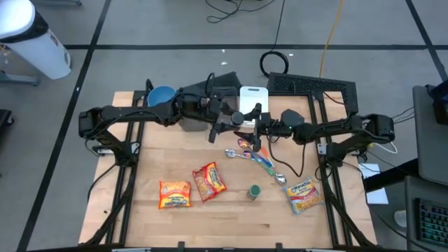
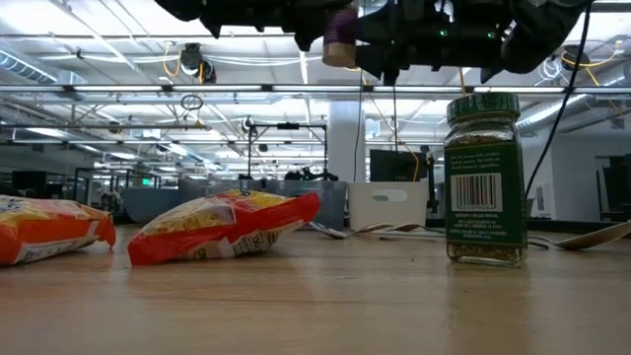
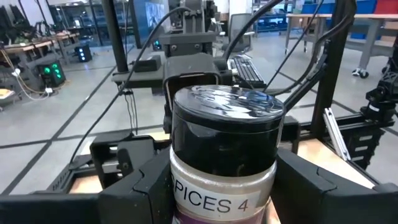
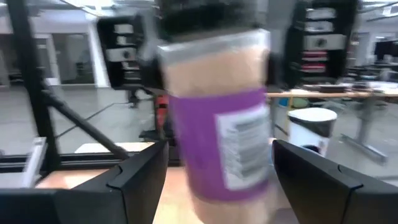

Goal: Pick & Place Food Item
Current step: Put the purple spice bottle into the left black bin

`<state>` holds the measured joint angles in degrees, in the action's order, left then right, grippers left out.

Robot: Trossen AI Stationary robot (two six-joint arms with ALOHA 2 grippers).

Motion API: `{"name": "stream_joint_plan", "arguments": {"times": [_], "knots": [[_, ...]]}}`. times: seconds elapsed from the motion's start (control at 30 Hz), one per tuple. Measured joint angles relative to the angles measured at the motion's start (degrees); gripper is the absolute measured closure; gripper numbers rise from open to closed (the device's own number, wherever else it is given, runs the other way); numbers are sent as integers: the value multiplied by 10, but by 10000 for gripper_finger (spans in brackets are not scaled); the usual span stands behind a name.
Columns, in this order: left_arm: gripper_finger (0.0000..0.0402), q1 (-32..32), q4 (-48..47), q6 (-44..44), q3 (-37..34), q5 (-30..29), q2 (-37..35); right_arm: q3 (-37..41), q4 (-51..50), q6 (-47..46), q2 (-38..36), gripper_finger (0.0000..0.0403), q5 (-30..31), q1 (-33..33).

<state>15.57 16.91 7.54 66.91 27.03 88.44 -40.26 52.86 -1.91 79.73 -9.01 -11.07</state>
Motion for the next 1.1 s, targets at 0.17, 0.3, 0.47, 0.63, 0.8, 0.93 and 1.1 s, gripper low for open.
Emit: {"name": "stream_joint_plan", "arguments": {"times": [0.17, 0.3, 0.47, 0.63, 0.8, 0.93, 1.1], "knots": [[190, -1, 4, -1, 0, 1, 0, -14, 0, 9, 6, 127, -2, -2], [192, -3, 12, 1, 0, 1, 0, -19, 1, 10, 6, 139, -3, -2], [189, -3, 26, -1, 0, 2, 0, -19, 1, 11, 6, 165, -3, -2], [191, -3, 27, -4, 0, 7, 0, -19, 1, 15, 6, 198, -3, -2], [187, -3, 26, -4, 0, 8, 0, -19, 1, 17, 6, 219, -3, -2], [174, -3, 27, -4, 0, 8, 0, -19, 0, 24, 6, 224, -3, -2], [155, -3, 21, -12, 0, -2, 0, -19, -1, 24, 6, 226, -3, -2]]}}
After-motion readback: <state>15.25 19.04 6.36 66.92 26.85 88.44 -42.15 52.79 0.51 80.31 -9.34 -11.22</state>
